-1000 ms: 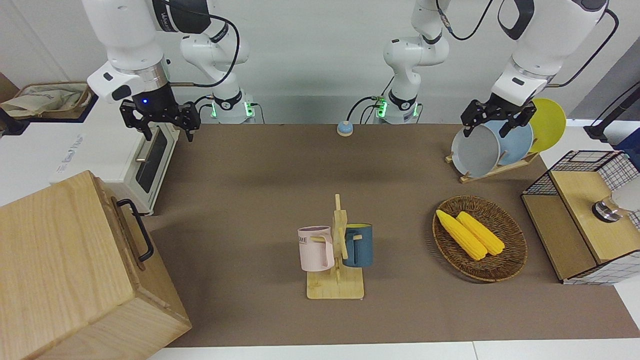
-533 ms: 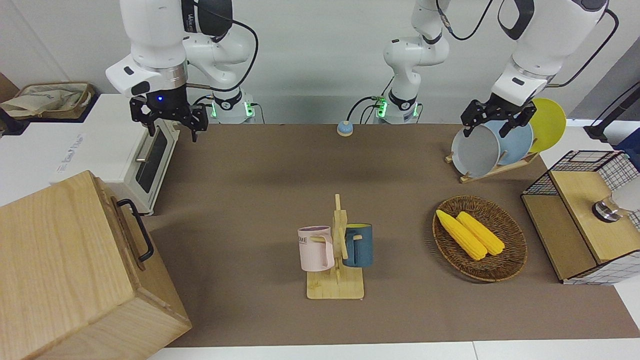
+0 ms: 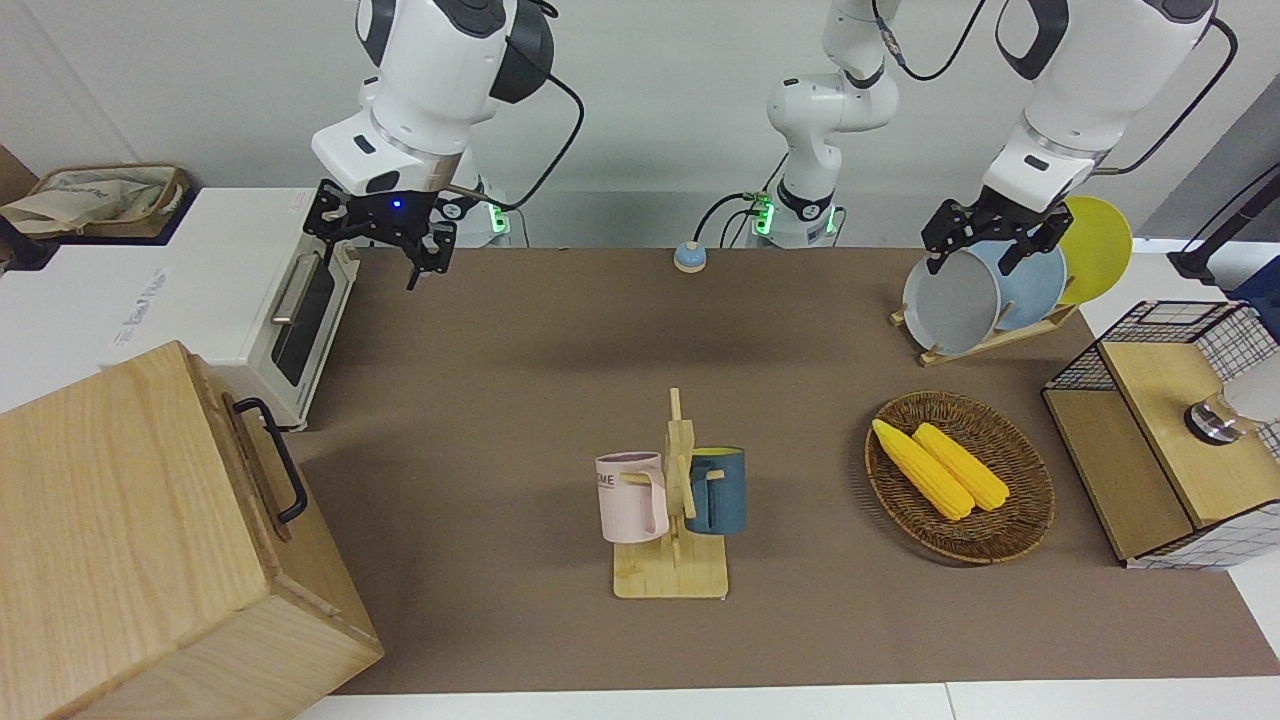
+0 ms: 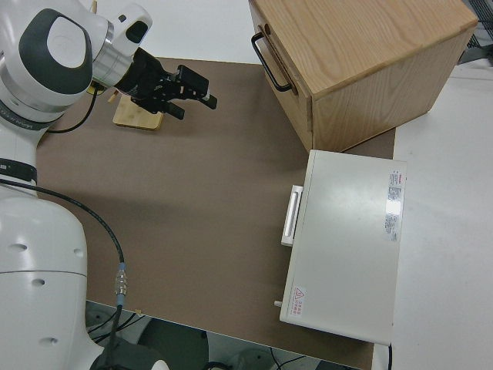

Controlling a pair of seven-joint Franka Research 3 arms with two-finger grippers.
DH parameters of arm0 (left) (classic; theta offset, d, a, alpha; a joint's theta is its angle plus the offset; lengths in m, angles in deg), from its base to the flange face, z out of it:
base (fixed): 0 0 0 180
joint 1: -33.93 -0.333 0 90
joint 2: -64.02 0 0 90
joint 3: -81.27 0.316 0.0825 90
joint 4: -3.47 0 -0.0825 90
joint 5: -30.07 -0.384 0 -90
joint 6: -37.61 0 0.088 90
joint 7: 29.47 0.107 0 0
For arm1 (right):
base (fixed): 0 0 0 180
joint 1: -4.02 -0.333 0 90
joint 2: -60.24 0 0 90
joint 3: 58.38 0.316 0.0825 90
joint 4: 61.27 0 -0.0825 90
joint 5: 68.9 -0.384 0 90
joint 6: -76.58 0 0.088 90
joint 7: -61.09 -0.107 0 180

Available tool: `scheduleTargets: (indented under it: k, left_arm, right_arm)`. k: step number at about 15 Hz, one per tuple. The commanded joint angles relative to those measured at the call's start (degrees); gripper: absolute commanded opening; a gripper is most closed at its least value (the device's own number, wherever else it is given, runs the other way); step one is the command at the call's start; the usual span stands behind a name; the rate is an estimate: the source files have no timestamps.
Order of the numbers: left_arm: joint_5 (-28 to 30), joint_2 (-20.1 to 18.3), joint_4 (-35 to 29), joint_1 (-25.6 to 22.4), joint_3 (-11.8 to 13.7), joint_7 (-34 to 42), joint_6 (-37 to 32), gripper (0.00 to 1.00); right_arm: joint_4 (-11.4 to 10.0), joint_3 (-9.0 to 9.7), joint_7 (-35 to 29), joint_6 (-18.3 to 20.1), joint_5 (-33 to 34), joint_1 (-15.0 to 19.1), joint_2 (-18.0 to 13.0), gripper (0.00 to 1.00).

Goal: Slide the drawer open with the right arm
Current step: 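Raise the right arm and reach the right gripper toward the drawer handle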

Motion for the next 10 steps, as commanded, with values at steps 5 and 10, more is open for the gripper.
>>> scheduleTargets:
  k: [5, 10]
  left_arm:
    - [-1.0, -0.3, 0.5, 0.3, 0.0, -0.6, -1.0, 0.99]
    - [-1.0, -0.3, 0.6, 0.4, 0.0, -0.6, -1.0, 0.99]
  right_arm:
    - [-4.0, 0.52, -2.2, 0.3, 17.4, -4.7, 4.3, 0.990]
    - [-9.8, 1.40, -2.2, -3.8, 28.9, -5.6, 4.9, 0.990]
